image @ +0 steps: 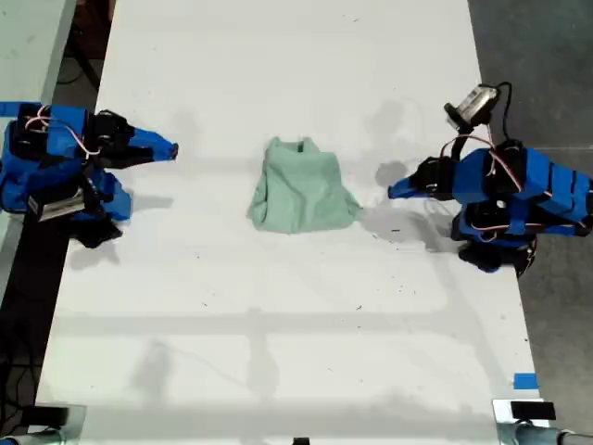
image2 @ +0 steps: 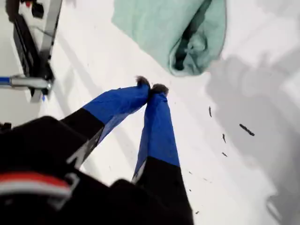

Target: Fold t shirt

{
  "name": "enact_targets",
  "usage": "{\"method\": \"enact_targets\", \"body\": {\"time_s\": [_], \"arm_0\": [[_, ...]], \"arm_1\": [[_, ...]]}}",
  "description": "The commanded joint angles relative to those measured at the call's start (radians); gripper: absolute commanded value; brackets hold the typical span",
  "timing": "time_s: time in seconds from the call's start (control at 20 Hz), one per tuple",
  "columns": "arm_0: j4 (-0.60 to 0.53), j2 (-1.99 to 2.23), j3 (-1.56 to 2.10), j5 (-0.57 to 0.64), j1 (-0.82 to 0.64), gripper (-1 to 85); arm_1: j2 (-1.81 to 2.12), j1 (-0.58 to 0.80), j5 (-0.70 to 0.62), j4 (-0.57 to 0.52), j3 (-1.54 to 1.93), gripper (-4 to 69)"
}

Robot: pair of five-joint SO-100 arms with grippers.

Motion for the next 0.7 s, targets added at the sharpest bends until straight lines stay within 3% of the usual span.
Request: {"method": "enact_targets", "body": {"time_s": [0.0, 0.1, 0.25, 0.4, 0.45, 0.55, 0.65], "arm_0": [[-0.115, 0.287, 0.466, -0.021, 0.106, -0.1], [-0.095, 0.273, 0.563, 0.089, 0.084, -0.1], [-0.075, 0.276, 0.577, 0.12, 0.106, -0.1], [-0.046, 0.278, 0.584, -0.002, 0.069, 1.8], [-0.051, 0.279, 0.588, -0.02, 0.086, 7.5], [-0.064, 0.281, 0.627, -0.071, 0.11, 1.8], [-0.067, 0.284, 0.623, -0.014, 0.124, 0.0]], "arm_1": [[0.307, -0.077, 0.008, -0.035, 0.273, 1.7], [0.42, -0.084, 0.009, 0.135, 0.408, 1.7], [0.423, -0.072, 0.014, 0.066, 0.548, 1.7], [0.423, -0.048, -0.008, 0.078, 0.594, 1.2], [0.423, -0.049, -0.051, 0.078, 0.594, -0.4], [0.42, -0.049, -0.081, 0.077, 0.6, 9.5], [0.42, -0.06, -0.21, 0.077, 0.6, 10.1]]}}
